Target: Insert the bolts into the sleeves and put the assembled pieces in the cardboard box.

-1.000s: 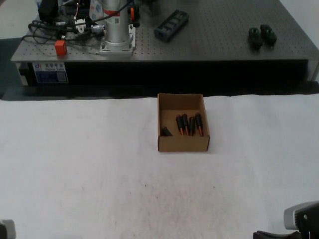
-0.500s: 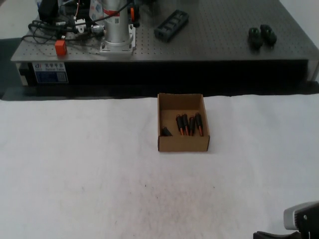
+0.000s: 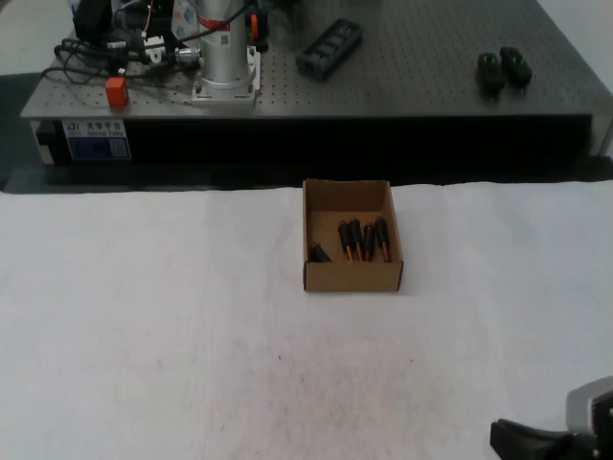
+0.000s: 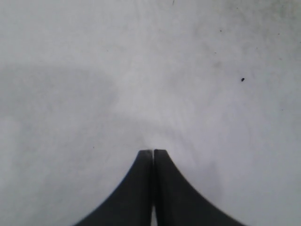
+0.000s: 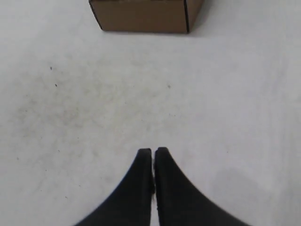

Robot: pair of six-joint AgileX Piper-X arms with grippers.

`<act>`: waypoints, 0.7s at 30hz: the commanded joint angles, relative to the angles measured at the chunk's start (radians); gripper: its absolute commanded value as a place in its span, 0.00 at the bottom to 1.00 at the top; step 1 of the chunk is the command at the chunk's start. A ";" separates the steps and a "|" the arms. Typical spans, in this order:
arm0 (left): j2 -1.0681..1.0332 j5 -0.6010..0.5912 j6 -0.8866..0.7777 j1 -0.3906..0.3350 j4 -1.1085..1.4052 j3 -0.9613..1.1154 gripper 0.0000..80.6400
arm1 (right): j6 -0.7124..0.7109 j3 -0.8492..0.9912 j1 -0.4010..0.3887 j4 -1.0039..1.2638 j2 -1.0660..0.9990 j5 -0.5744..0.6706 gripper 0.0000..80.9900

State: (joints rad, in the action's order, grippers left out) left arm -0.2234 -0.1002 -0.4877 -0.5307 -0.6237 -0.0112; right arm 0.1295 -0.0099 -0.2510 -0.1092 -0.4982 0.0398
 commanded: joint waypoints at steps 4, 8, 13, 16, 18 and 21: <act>0.099 0.000 0.011 -0.003 0.004 0.011 0.01 | -0.010 0.010 0.003 0.002 0.163 -0.001 0.02; 0.205 0.000 0.011 -0.003 0.004 0.011 0.01 | -0.010 0.010 0.003 0.002 0.210 -0.001 0.02; 0.223 0.000 0.011 -0.003 0.004 0.011 0.01 | -0.010 0.010 0.003 0.002 0.221 -0.001 0.02; 0.223 0.000 0.011 -0.003 0.004 0.011 0.01 | -0.010 0.010 0.003 0.002 0.221 -0.001 0.02; 0.223 0.000 0.011 -0.003 0.004 0.011 0.01 | -0.010 0.010 0.003 0.002 0.221 -0.001 0.02; 0.223 0.000 0.011 -0.003 0.004 0.011 0.01 | -0.010 0.010 0.003 0.002 0.221 -0.001 0.02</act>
State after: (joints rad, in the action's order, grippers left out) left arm -0.0033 -0.1026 -0.4877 -0.5307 -0.6244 -0.0112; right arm 0.1295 -0.0099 -0.2510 -0.1092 -0.2867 0.0398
